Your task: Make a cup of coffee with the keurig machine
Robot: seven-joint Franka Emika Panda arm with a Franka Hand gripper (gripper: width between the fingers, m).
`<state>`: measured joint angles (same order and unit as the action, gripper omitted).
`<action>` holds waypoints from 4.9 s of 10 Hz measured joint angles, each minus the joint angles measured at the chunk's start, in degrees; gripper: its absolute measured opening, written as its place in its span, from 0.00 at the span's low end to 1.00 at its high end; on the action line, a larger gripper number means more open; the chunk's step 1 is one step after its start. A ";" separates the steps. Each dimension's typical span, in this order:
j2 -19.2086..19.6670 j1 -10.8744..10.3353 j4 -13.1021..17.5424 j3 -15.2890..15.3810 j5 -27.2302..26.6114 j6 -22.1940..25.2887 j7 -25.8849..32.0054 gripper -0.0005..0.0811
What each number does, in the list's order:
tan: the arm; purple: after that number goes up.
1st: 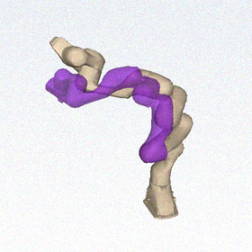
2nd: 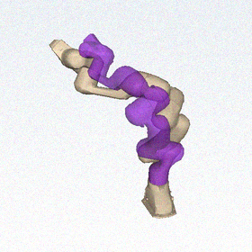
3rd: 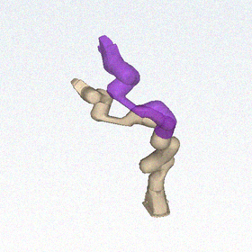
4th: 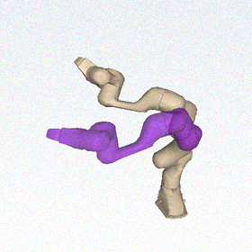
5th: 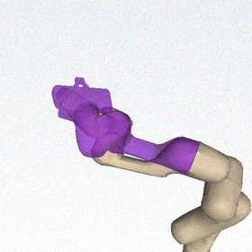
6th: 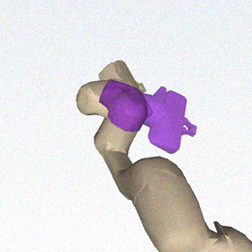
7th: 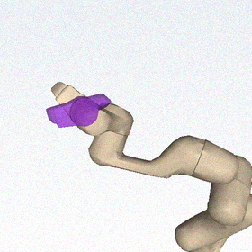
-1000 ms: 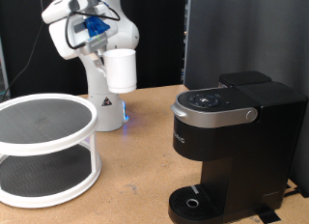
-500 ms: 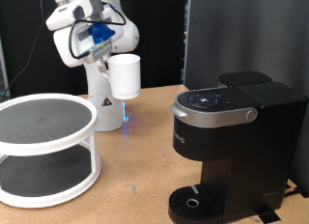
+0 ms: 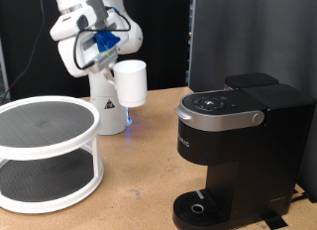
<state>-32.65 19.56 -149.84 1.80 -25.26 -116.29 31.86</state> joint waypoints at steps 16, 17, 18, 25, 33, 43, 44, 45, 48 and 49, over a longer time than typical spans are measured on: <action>20.07 -3.36 -9.81 5.76 -7.98 -33.11 5.48 0.09; 21.30 -3.38 -9.77 5.76 -8.82 -33.96 6.51 0.09; 22.33 -3.39 -9.72 5.76 -9.79 -34.77 7.67 0.09; 27.79 -3.46 -9.45 6.15 -13.20 -39.77 11.25 0.09; 29.77 -5.38 -7.69 9.64 -22.10 -40.56 15.57 0.09; 36.15 -6.58 -0.85 14.94 -22.77 -43.82 11.16 0.09; 36.72 -6.59 -0.08 15.39 -22.79 -44.00 10.70 0.09; 37.33 -6.60 0.69 15.82 -22.79 -44.16 10.22 0.09; 38.86 -6.62 2.68 16.89 -22.79 -44.61 8.46 0.09; 39.33 -6.64 3.20 17.09 -22.77 -44.68 8.13 0.09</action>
<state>6.67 12.93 -146.64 18.89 -48.02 -160.97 39.99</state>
